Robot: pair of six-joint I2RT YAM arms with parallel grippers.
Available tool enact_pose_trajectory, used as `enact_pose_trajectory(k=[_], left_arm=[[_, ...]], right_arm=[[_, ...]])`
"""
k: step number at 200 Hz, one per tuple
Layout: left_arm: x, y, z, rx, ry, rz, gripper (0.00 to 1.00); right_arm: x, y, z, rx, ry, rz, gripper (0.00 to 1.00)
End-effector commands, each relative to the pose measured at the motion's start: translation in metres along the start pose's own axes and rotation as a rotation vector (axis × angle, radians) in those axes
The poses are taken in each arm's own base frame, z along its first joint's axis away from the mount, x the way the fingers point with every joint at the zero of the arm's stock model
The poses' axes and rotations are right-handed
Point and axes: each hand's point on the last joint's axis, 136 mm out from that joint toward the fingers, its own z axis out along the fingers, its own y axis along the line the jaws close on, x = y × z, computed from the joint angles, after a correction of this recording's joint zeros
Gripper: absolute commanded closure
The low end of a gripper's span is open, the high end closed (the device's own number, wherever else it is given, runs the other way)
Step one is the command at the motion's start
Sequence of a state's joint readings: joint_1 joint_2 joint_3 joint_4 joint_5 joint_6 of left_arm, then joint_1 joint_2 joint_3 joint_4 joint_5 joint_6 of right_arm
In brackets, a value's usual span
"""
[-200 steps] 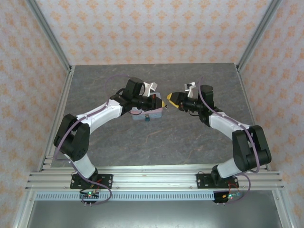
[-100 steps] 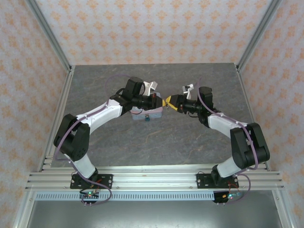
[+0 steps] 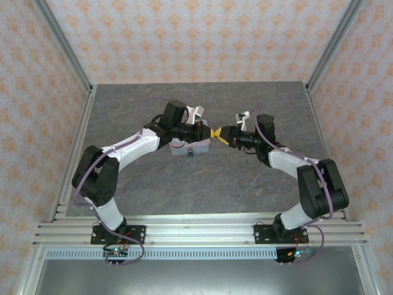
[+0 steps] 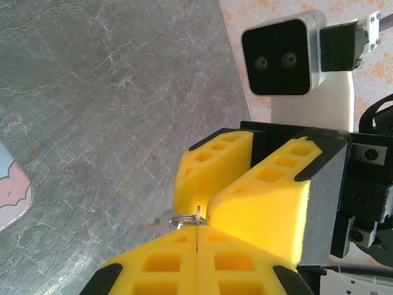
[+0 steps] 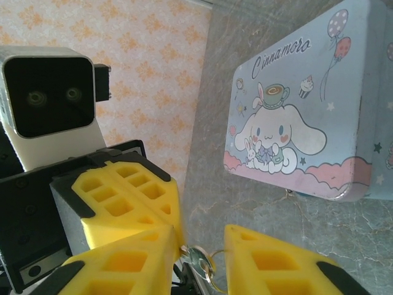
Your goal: Unlock the padlock with the key
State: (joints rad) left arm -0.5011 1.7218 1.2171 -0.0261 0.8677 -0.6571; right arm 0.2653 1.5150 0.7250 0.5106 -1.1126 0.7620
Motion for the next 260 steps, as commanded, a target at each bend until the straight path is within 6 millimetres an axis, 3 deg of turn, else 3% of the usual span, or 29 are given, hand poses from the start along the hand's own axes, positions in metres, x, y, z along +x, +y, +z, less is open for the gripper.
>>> enact_pose_trajectory(k=[1, 56, 95, 123, 152, 166, 206, 260], left_arm=[[-0.015, -0.012, -0.002, 0.037, -0.039, 0.029, 1.00], [-0.017, -0.011, -0.001, 0.038, -0.042, 0.021, 1.00], [-0.015, -0.009, 0.002, 0.038, -0.045, 0.011, 1.00], [-0.017, -0.004, 0.003, 0.023, -0.062, -0.018, 1.00], [-0.033, 0.010, -0.007, -0.055, -0.174, -0.133, 0.61], [-0.045, 0.016, -0.019, -0.071, -0.254, -0.230, 0.49], [-0.053, 0.024, -0.045, -0.080, -0.365, -0.533, 0.41], [-0.037, 0.026, -0.049, -0.079, -0.348, -0.802, 0.42]], right_arm=[[0.002, 0.004, -0.001, -0.030, 0.009, -0.036, 0.74], [0.003, 0.001, -0.001, -0.029, 0.010, -0.035, 0.85], [0.002, 0.005, -0.001, -0.042, 0.009, -0.038, 1.00], [0.000, 0.008, -0.002, -0.042, -0.002, -0.037, 1.00], [-0.002, 0.000, -0.007, 0.019, -0.055, -0.038, 1.00], [-0.002, -0.005, -0.010, 0.078, -0.086, -0.065, 1.00], [-0.004, -0.009, -0.024, 0.291, -0.195, -0.215, 1.00], [-0.007, 0.011, -0.030, 0.491, -0.324, -0.515, 1.00]])
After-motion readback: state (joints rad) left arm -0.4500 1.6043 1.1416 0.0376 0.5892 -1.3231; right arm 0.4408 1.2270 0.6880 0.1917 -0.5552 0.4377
